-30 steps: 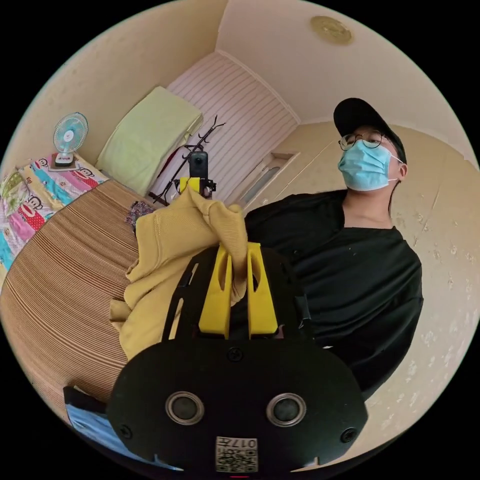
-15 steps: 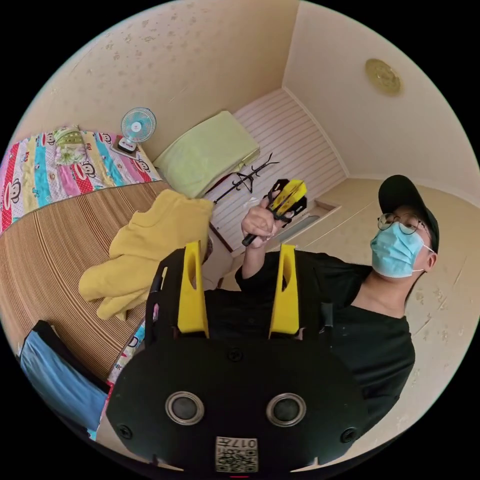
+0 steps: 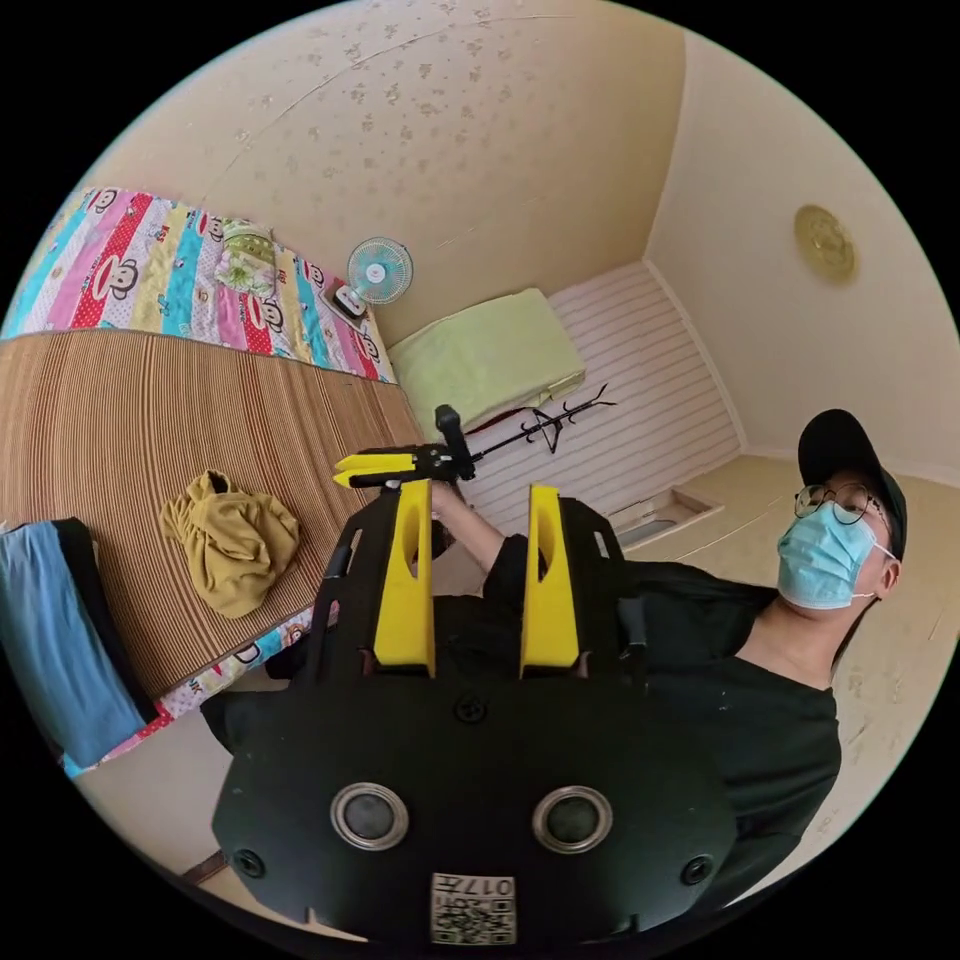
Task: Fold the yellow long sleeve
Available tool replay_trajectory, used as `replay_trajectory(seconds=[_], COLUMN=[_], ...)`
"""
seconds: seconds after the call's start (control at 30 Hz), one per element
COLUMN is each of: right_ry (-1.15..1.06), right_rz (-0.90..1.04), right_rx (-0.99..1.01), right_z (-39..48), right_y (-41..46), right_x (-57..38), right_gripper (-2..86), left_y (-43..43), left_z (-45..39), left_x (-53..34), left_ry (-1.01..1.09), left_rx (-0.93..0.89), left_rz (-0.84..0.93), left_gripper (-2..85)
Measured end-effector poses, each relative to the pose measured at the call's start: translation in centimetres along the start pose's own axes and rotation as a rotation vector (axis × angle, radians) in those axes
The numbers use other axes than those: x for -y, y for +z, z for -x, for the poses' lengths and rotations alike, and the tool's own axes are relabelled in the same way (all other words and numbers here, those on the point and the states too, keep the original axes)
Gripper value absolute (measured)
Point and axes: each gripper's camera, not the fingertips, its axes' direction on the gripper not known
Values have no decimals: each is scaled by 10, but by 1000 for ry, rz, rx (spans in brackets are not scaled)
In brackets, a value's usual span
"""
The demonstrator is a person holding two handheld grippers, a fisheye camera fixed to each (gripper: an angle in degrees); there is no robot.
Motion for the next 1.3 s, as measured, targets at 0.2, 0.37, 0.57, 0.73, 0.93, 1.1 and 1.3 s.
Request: replay_trajectory(seconds=[0.2, 0.37, 0.57, 0.73, 0.93, 1.1, 1.3], right_ry=[173, 456, 439, 333, 12, -151, -206], right_rz=[147, 103, 166, -201, -433, -376, -316], right_rx=[-17, 198, 394, 666, 731, 678, 636], right_z=[-31, -85, -90, -53, 32, 99, 132], right_y=[126, 180, 239, 168, 55, 37, 41], right_x=[23, 35, 43, 4, -28, -35, -57], right_gripper=[108, 117, 61, 31, 26, 25, 23], left_y=[4, 17, 57, 98, 129, 157, 218], left_z=[20, 28, 76, 136, 172, 182, 206], left_x=[9, 28, 51, 45, 65, 115, 112], left_ry=[-126, -211, -380, -575, -656, -603, -607], left_rx=[-15, 57, 50, -29, -51, 87, 269], left_rz=[-46, -68, -71, -51, -52, 80, 457], left_gripper=[135, 137, 144, 153, 184, 206, 88])
